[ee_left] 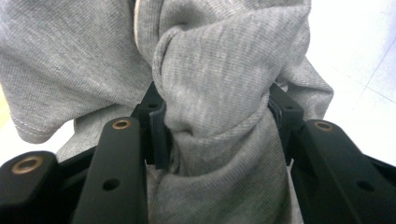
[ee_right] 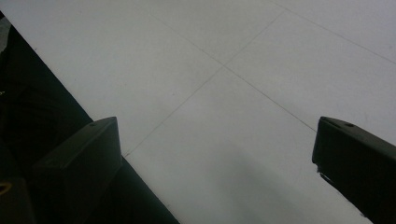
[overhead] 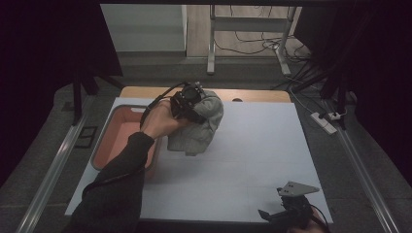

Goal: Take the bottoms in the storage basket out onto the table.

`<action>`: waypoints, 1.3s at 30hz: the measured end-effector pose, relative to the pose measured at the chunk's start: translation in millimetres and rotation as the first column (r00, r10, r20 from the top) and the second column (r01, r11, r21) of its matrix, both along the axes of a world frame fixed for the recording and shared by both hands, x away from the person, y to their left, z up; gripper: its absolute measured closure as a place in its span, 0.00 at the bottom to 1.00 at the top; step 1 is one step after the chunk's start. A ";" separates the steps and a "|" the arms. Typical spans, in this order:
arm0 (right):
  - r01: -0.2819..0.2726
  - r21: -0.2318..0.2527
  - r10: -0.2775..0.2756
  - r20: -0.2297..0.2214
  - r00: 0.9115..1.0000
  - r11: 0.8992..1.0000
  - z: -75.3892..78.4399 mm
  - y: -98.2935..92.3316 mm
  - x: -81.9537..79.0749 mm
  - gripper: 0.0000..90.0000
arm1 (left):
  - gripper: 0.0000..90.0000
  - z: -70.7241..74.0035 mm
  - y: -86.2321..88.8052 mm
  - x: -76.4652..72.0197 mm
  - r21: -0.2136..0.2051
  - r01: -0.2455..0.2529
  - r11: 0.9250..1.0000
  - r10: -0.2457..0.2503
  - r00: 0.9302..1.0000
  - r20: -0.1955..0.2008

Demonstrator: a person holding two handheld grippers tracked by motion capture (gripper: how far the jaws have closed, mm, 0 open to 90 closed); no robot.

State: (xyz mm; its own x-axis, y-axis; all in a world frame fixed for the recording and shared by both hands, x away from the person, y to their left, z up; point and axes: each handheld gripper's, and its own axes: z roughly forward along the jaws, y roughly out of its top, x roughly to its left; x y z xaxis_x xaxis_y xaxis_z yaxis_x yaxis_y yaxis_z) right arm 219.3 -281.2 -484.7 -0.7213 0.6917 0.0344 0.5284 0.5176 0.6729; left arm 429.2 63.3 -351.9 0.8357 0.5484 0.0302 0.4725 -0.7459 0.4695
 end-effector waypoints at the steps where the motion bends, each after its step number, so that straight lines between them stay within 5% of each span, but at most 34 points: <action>1: -0.001 0.000 0.001 0.000 1.000 1.000 0.0 0.0 0.0 0.02 | 0.58 -1.5 -2.5 -0.1 0.003 0.003 1.000 -0.003 1.000 0.001; 39: -0.009 0.001 0.009 0.004 1.000 1.000 0.3 -0.3 -1.0 0.02 | 0.57 -76.8 -51.3 5.1 0.068 0.096 0.993 -0.095 0.995 -0.022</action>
State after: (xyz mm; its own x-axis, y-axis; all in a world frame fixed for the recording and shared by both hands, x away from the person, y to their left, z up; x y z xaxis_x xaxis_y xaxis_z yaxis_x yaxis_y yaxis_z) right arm 218.3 -281.5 -484.4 -0.7277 0.6852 0.0318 0.5208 0.5217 0.6757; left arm 434.4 11.9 -428.7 0.8849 0.4633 0.0489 0.4059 -0.8182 0.4072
